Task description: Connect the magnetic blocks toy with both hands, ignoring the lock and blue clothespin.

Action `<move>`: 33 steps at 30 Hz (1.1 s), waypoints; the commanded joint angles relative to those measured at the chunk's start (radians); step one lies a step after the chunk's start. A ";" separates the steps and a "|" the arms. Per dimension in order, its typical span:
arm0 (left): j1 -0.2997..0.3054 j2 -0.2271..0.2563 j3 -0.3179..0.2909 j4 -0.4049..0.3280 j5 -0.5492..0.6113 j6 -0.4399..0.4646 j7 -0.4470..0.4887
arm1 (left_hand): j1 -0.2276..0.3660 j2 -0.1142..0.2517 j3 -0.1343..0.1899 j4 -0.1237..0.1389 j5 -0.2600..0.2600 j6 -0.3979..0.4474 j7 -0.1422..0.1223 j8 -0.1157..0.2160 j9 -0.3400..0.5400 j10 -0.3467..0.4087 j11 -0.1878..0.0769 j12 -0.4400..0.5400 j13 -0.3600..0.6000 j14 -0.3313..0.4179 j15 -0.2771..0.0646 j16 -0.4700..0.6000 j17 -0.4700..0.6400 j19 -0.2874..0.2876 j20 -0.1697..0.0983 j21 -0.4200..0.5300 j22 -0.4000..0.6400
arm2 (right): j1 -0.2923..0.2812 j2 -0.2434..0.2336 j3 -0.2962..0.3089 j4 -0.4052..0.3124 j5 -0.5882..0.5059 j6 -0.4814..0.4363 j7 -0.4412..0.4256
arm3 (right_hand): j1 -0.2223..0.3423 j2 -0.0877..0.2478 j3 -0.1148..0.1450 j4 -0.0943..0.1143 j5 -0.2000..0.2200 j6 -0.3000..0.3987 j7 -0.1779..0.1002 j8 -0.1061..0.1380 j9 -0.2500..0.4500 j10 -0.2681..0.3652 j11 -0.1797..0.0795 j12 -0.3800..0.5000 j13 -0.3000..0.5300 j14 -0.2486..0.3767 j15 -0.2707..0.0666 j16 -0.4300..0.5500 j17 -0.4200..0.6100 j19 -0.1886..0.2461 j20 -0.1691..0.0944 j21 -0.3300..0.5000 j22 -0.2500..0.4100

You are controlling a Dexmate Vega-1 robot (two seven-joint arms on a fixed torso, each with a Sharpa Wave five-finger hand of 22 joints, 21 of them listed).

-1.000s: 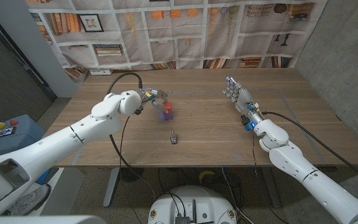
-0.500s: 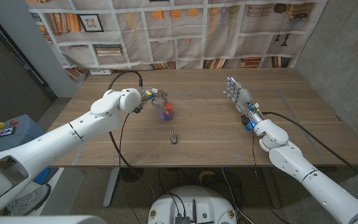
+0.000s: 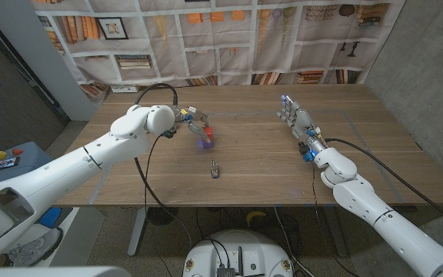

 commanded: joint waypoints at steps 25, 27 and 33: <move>0.192 0.045 -0.235 -0.005 -0.466 -0.061 0.322 | -0.078 0.023 -0.008 0.016 -0.004 -0.146 0.010 0.001 -0.007 0.004 0.056 0.021 -0.001 0.000 0.013 0.011 0.000 -0.016 -0.046 0.011 0.001 | -0.020 -0.037 0.003 -0.041 -0.067 0.016 -0.029 | -0.023 -0.001 -0.008 -0.012 -0.002 -0.030 0.017 -0.015 0.001 -0.013 -0.006 -0.005 0.001 -0.014 -0.010 -0.002 -0.007 -0.016 -0.031 -0.005 0.000; 0.210 0.046 -0.245 -0.002 -0.483 -0.071 0.358 | -0.082 0.025 -0.008 0.017 -0.004 -0.156 0.012 -0.001 -0.007 0.003 0.057 0.021 -0.001 0.001 0.013 0.010 -0.001 -0.018 -0.052 0.009 0.001 | -0.017 -0.042 0.002 -0.042 -0.074 0.014 -0.028 | -0.025 -0.001 -0.009 -0.012 -0.002 -0.030 0.017 -0.014 0.000 -0.012 -0.009 -0.005 0.000 -0.013 -0.012 -0.002 -0.007 -0.017 -0.034 -0.005 0.000; 0.243 0.048 -0.266 0.027 -0.547 -0.122 0.420 | -0.088 0.031 -0.007 0.018 -0.004 -0.156 0.016 0.001 -0.008 0.005 0.059 0.021 -0.001 0.007 0.010 0.011 -0.001 -0.019 -0.058 0.009 0.000 | -0.007 -0.043 -0.004 -0.029 -0.094 0.020 -0.029 | -0.033 -0.002 -0.011 -0.011 -0.002 -0.027 0.017 -0.013 0.000 -0.006 -0.010 -0.003 0.000 -0.010 -0.016 0.000 -0.008 -0.018 -0.033 -0.005 0.000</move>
